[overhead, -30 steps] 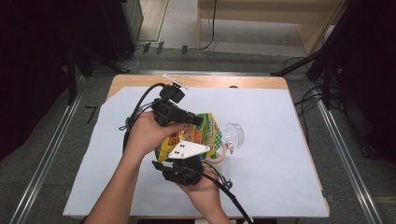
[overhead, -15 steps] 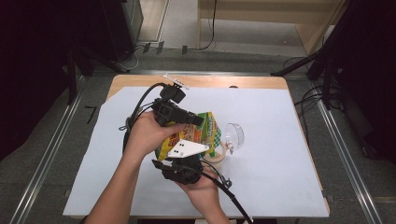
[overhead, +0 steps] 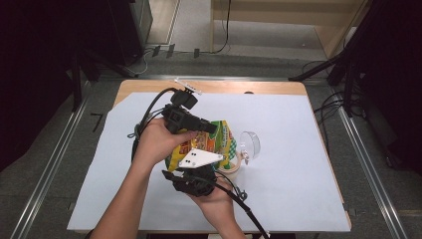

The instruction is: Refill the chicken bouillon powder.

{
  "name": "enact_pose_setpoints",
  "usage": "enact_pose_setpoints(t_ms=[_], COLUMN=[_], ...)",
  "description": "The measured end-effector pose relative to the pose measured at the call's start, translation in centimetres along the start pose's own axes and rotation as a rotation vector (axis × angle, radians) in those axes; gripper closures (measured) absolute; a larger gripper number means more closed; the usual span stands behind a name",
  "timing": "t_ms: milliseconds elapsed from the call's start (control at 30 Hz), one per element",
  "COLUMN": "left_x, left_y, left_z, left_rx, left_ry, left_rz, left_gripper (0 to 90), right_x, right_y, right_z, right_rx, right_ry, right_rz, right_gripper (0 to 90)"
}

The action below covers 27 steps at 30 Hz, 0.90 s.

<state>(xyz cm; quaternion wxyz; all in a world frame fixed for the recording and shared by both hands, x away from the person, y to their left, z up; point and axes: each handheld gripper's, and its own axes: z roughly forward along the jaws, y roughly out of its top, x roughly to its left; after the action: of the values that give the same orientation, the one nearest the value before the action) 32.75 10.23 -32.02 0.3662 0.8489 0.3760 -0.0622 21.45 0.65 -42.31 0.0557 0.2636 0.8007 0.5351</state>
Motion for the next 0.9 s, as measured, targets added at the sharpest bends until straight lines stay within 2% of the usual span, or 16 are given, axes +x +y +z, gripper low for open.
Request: enact_pose_setpoints(t_ms=[900], left_x=[0.08], left_y=[0.14], left_z=[0.00], left_rx=[0.002], left_ry=[-0.006], left_rz=[-0.005], left_gripper=[75.6], right_x=[0.08], right_y=[0.16], right_z=[-0.07], right_rx=[0.003], right_ry=[-0.005], right_rz=[-0.001], right_gripper=[68.9])
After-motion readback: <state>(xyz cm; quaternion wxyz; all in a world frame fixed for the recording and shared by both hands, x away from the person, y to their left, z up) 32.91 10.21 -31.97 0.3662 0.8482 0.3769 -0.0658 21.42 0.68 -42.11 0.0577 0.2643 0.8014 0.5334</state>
